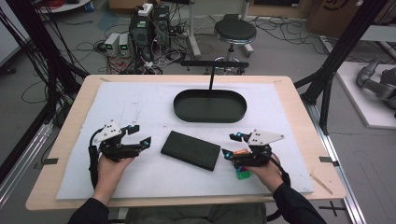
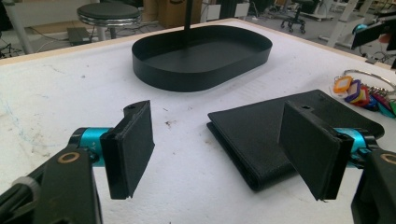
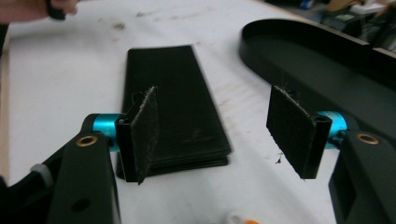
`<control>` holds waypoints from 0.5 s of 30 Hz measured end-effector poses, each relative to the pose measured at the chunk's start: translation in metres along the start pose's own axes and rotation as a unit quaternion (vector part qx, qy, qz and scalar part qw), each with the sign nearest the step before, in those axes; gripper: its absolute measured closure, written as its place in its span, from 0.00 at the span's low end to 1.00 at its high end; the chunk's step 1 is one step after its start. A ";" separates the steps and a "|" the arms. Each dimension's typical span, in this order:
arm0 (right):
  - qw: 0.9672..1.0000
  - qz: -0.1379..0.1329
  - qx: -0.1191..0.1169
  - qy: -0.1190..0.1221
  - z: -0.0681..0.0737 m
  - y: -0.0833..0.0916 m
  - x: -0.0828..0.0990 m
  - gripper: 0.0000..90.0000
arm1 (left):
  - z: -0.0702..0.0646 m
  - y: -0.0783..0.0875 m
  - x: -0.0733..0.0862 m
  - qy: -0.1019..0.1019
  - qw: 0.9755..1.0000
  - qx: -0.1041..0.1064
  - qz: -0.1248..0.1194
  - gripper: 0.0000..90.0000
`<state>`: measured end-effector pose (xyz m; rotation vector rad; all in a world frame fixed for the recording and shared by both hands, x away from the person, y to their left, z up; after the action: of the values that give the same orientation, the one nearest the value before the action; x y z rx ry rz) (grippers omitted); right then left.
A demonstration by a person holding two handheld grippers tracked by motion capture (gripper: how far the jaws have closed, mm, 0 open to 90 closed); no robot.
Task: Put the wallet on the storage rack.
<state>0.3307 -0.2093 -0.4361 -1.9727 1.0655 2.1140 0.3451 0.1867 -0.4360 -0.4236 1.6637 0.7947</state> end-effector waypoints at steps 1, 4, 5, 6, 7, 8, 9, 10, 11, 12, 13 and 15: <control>1.000 0.009 -0.003 0.007 0.003 -0.004 0.000 0.40 | 0.000 0.000 0.000 0.000 1.000 0.001 0.001 0.30; 0.999 0.023 -0.011 0.021 0.009 -0.010 0.001 0.43 | 0.000 -0.001 0.001 0.002 1.000 0.000 0.001 0.30; 0.998 0.038 -0.019 0.037 0.016 -0.016 0.002 0.44 | 0.000 -0.001 0.001 0.002 1.000 -0.001 0.002 0.30; 0.998 0.038 -0.019 0.037 0.016 -0.016 0.002 0.44 | 0.001 -0.001 0.001 0.002 1.000 -0.002 0.003 0.30; 0.998 0.045 -0.022 0.043 0.019 -0.018 0.003 0.45 | 0.001 -0.001 0.001 0.002 1.000 -0.002 0.004 0.30; 0.997 0.051 -0.026 0.052 0.022 -0.021 0.004 0.45 | 0.001 -0.002 0.001 0.003 1.000 -0.002 0.004 0.30; 0.995 0.068 -0.030 0.068 0.027 -0.025 0.007 0.46 | 0.001 -0.002 0.002 0.003 1.000 -0.003 0.005 0.30; 0.995 0.068 -0.030 0.068 0.027 -0.025 0.007 0.46 | 0.001 -0.002 0.002 0.003 1.000 -0.003 0.005 0.30; 0.992 0.084 -0.034 0.084 0.031 -0.029 0.009 0.47 | 0.001 -0.002 0.002 0.003 1.000 -0.003 0.005 0.30; 0.992 0.084 -0.034 0.084 0.031 -0.029 0.009 0.47 | 0.000 -0.002 0.002 0.003 1.000 -0.003 0.006 0.30; 0.991 0.089 -0.033 0.091 0.033 -0.031 0.010 0.47 | 0.000 -0.002 0.002 0.003 1.000 -0.003 0.007 0.30; 0.989 0.100 -0.031 0.105 0.037 -0.035 0.011 0.47 | 0.000 -0.003 0.003 0.003 1.000 -0.004 0.007 0.30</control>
<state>0.3137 -0.1684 -0.4637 -2.2460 1.2969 2.0922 0.3459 0.1848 -0.4392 -0.4206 1.6711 0.8107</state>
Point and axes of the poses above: each handheld gripper's, and its own axes: y roughly backward along the jaws, x roughly out of its underside, z roughly to its left, the point moved 4 cm from there along -y, roughly forward along the jaws
